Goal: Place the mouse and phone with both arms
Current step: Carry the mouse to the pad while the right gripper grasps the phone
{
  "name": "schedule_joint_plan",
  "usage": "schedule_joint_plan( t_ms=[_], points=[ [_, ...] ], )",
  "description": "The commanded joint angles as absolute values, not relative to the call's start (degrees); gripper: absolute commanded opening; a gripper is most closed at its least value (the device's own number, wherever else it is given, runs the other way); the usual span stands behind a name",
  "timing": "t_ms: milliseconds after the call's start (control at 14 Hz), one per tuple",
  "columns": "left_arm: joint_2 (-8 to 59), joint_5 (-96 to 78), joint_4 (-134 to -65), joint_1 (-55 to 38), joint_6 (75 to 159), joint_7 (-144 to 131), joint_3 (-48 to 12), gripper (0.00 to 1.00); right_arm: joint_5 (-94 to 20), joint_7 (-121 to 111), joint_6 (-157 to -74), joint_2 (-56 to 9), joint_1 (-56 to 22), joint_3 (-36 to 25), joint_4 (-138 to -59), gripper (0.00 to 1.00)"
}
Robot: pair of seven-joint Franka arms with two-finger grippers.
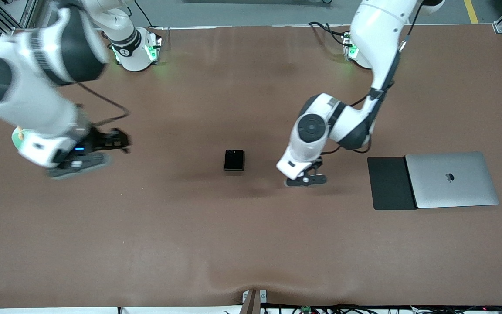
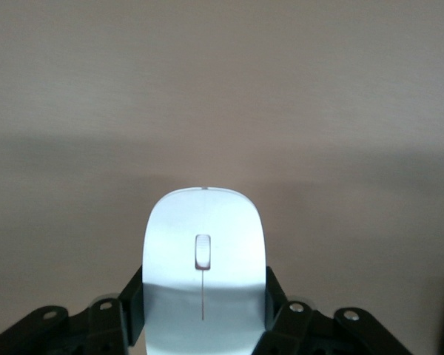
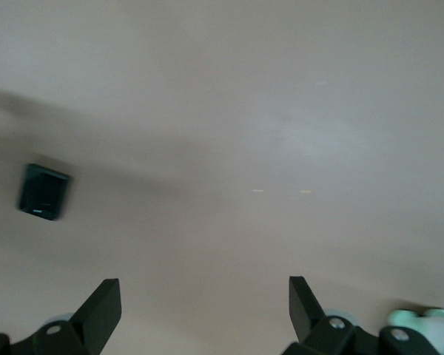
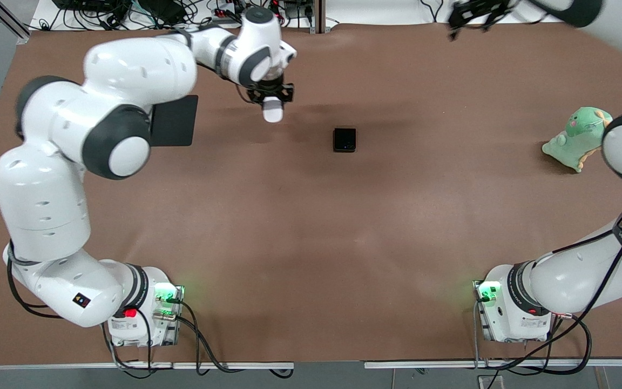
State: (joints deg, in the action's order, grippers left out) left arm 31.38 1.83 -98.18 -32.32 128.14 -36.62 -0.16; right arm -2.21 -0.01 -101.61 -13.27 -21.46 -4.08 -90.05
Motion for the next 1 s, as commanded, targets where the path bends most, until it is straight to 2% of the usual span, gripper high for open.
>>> schedule_joint_plan(
  t_ms=[0, 143, 571, 929],
  points=[
    [26.2, 5.1, -105.6, -28.1, 129.0, -32.4, -0.5, 0.41, -6.1, 4.1, -104.2, -16.9, -26.5, -4.8, -89.9, 1.0],
    [25.3, 6.0, -106.9, -24.5, 129.0, -28.1, -0.6, 0.42, -9.9, 6.3, -108.3, -20.5, -29.3, -4.8, -89.9, 1.0],
    [23.6, 6.0, -109.4, -14.3, 129.5, -13.4, -0.8, 0.43, -9.6, 23.5, -124.2, -31.0, -40.2, -4.9, -91.8, 1.0],
    [26.4, 6.0, -109.7, -6.3, 135.1, -2.7, -0.8, 0.45, -9.0, 24.3, -135.3, -36.2, -43.0, -5.3, -96.9, 1.0]
  ],
)
